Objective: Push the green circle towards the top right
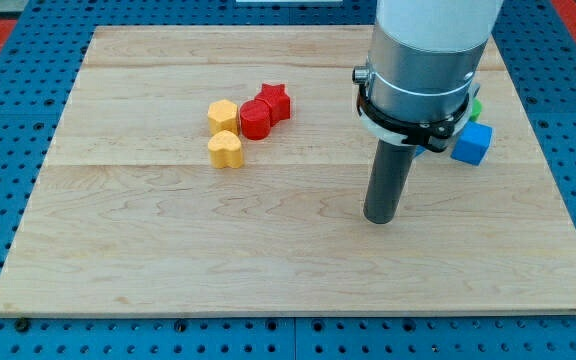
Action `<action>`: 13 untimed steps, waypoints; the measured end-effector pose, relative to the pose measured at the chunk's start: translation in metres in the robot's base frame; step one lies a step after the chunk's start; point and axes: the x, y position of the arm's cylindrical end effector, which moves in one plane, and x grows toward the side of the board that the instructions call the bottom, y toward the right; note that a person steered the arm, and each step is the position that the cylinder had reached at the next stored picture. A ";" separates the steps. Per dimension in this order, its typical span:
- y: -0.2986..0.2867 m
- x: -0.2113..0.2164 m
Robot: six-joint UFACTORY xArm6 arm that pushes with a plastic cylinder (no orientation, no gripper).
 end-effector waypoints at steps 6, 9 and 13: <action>0.148 -0.093; 0.083 -0.207; 0.066 -0.267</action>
